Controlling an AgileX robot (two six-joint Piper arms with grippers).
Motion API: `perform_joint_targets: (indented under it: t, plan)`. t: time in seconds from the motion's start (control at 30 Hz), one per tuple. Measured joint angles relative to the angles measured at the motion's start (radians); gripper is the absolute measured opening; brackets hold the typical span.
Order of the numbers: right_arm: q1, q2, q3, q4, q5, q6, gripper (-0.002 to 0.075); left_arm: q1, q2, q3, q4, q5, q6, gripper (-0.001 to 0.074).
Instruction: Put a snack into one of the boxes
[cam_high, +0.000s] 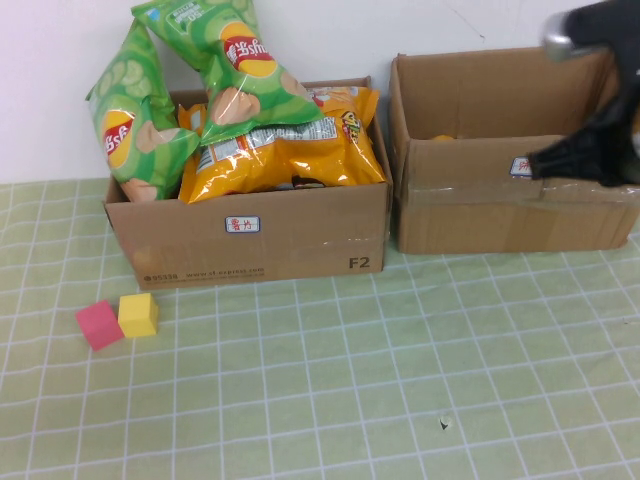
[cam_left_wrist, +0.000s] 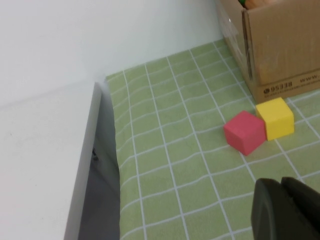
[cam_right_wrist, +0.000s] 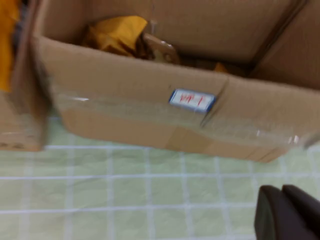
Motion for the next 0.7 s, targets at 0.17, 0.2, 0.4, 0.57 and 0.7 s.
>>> perform_joint_targets:
  t: [0.17, 0.2, 0.4, 0.57, 0.7]
  plan:
    - [0.019, -0.206, 0.159, 0.049, -0.041, 0.158, -0.0002, 0.000, -0.028, 0.000, 0.000, 0.000, 0.000, -0.0001]
    - [0.019, -0.239, 0.185, 0.060, -0.044, 0.186, -0.0001, 0.000, -0.030, 0.000, 0.000, 0.000, 0.000, -0.0001]
    - [0.019, -0.470, 0.384, 0.135, -0.042, 0.208, -0.0002, 0.000, -0.030, 0.000, 0.000, 0.000, 0.000, -0.0001]
    - [0.019, -0.726, 0.559, 0.254, -0.038, -0.021, -0.0002, 0.000, -0.030, 0.000, 0.000, 0.000, 0.003, -0.0001]
    - [0.019, -0.895, 0.621, 0.383, -0.007, -0.341, -0.0002, 0.000, -0.030, 0.000, 0.000, 0.000, 0.003, -0.0001]
